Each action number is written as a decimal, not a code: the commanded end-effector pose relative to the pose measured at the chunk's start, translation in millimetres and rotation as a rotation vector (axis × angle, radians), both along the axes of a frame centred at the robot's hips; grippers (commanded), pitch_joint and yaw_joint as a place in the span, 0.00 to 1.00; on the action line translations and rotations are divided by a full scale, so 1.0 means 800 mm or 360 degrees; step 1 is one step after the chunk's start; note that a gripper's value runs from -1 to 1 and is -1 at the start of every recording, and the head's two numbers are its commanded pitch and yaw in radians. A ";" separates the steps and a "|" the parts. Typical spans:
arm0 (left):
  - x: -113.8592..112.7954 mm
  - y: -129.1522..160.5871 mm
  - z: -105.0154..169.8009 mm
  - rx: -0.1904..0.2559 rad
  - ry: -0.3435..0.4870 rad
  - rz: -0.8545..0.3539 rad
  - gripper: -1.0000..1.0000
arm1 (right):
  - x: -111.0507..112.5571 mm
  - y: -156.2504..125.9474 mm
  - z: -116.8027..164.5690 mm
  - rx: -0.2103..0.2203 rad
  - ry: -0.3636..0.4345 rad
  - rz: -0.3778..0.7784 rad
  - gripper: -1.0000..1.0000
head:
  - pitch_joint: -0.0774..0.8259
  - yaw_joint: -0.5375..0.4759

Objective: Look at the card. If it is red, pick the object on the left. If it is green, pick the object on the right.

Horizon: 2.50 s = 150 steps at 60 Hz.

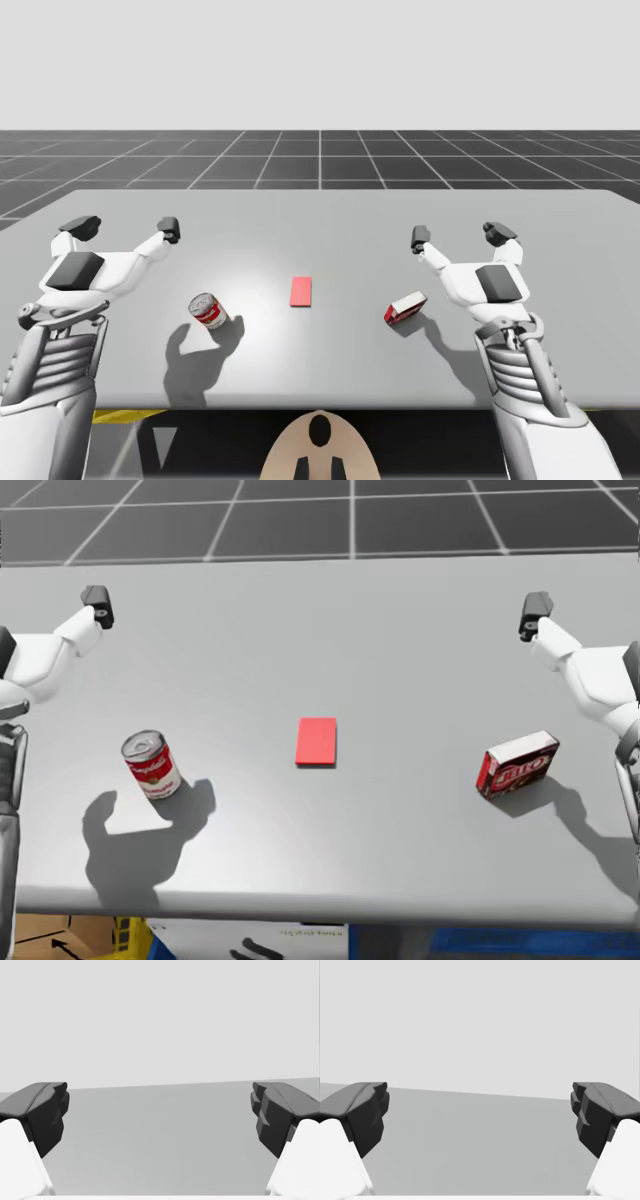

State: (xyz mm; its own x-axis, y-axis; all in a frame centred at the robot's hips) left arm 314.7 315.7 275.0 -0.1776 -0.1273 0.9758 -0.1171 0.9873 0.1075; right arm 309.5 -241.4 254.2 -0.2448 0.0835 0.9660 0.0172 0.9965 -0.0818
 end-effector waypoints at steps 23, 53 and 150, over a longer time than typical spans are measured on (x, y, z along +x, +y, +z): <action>-0.003 0.001 0.003 -0.0011 -0.0003 0.0011 0.00 | -0.002 0.003 0.002 0.0005 -0.0003 0.0007 0.00 | 0.84 0.64; 0.000 0.002 0.001 -0.0033 0.0019 0.0018 0.00 | -0.003 0.004 0.000 0.0017 0.0022 0.0036 0.00 | 0.87 0.94; -0.080 -0.047 -0.155 -0.0286 0.0784 -0.0484 0.00 | -0.005 0.001 0.003 0.0025 0.0011 0.0020 0.00 | 0.83 0.93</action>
